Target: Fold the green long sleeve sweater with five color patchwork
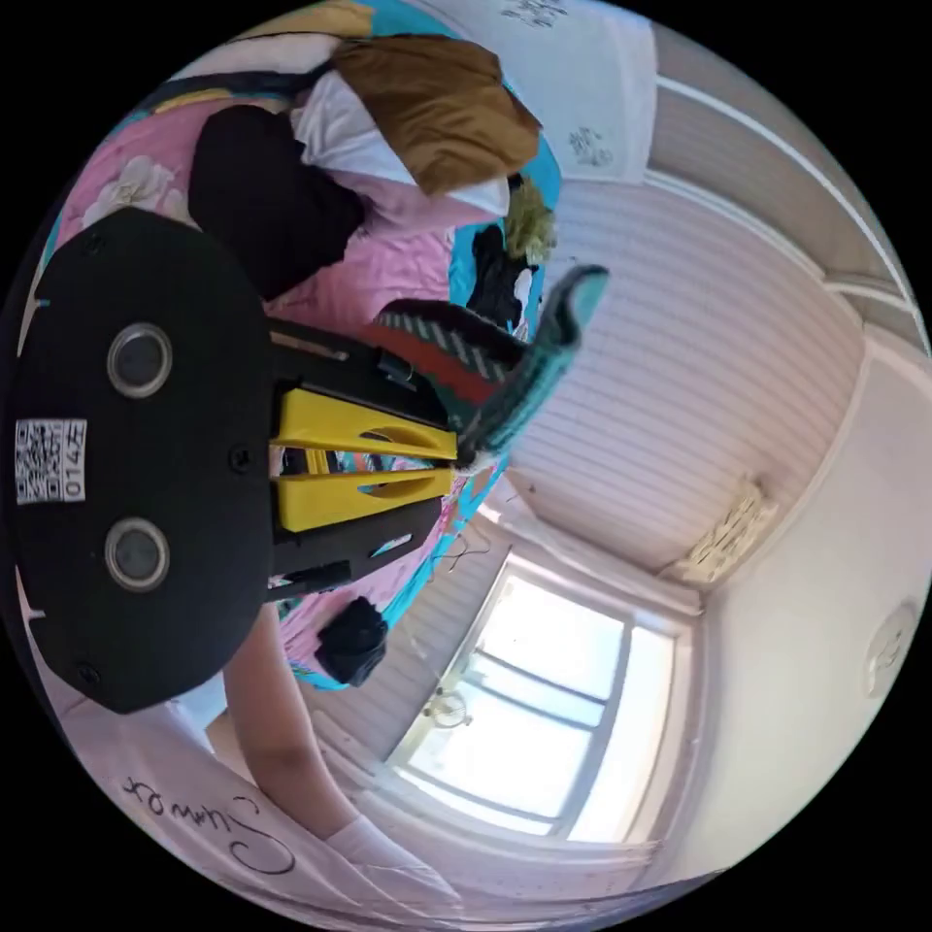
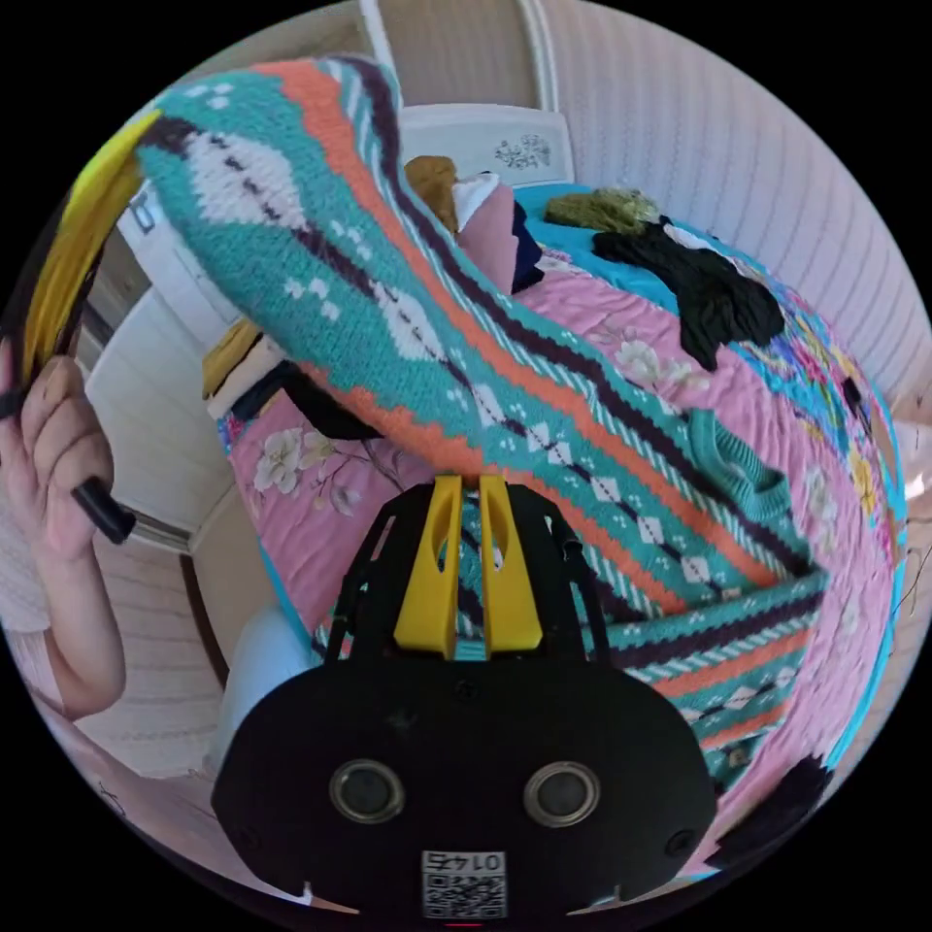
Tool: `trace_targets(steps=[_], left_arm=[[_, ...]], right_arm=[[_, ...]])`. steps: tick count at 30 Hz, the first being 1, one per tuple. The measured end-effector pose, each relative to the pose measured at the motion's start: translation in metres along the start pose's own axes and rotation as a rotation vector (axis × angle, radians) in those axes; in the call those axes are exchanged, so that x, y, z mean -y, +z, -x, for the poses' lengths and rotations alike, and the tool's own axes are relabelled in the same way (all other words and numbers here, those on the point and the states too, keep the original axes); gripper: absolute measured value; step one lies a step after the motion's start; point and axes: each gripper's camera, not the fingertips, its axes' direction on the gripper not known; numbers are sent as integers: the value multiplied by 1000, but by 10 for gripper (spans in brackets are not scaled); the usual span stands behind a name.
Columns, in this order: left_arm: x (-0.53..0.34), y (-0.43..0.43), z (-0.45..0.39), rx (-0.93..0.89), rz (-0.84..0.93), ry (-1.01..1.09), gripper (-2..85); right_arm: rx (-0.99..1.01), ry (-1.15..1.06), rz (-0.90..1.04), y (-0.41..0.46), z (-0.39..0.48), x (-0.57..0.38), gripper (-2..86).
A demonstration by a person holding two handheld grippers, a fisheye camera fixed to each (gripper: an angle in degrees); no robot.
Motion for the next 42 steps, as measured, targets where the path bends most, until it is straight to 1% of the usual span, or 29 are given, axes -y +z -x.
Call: trace_targets(steps=[2, 3, 5, 6, 7, 9, 11, 13, 16, 18, 23, 24, 27, 31, 34, 36, 37, 38, 39, 40, 41, 42], left_arm=[[-8, 46, -40, -30, 105, 88, -5], [-22, 78, -58, -51, 172, 97, -3], [-49, 111, -74, -58, 166, 93, -1], [-66, 134, -77, -76, 199, 92, -1], [-74, 146, -76, -91, 234, 78, -1], [-97, 184, -66, -131, 349, -18, -3], [-109, 198, -59, -129, 386, -69, -5], [-115, 203, -52, -139, 402, -84, -3], [-117, 201, -32, -49, 405, -99, 10], [-114, 201, 0, 37, 406, -134, 27], [-93, 223, 76, 207, 436, -226, 70], [-86, 233, 95, 239, 440, -247, 77], [-71, 266, 136, 284, 455, -292, 91], [-64, 319, 180, 257, 541, -366, 110], [-65, 357, 202, 256, 593, -402, 118], [-80, 387, 216, 210, 721, -439, 106], [-85, 392, 219, 200, 737, -465, 100], [-88, 393, 224, 178, 710, -500, 87], [-88, 393, 228, 132, 700, -534, 66], [-86, 393, 229, 126, 704, -543, 55], [-80, 391, 225, 125, 694, -508, 52], [-71, 386, 219, 145, 670, -460, 50]], right_arm=[[80, 135, -13, -4, -36, -40, 8], [92, 154, -5, -3, -44, -49, 7], [136, 243, 62, 2, -77, -88, 7], [161, 282, 87, 5, -88, -100, 8], [213, 337, 135, 9, -106, -125, 9], [274, 402, 206, 13, -130, -165, 7], [438, 430, 136, -2, -155, -215, 5], [472, 474, 117, -18, -171, -247, 6], [422, 483, 117, -48, -191, -286, 15], [362, 458, 98, -67, -202, -301, 24], [-5, 385, -7, -110, -246, -302, 77], [-29, 376, -8, -111, -252, -298, 81], [-93, 337, -6, -107, -288, -272, 109], [-183, 366, 40, -86, -345, -233, 153], [-271, 386, 82, -67, -378, -210, 168], [-233, 417, 106, -53, -395, -203, 164], [-160, 448, 184, -38, -407, -203, 152], [-97, 488, 256, -26, -418, -207, 139], [-80, 509, 247, -26, -421, -210, 132], [-39, 539, 238, -33, -428, -212, 92], [0, 523, 210, -43, -429, -213, 68], [2, 504, 197, -49, -429, -213, 65]])
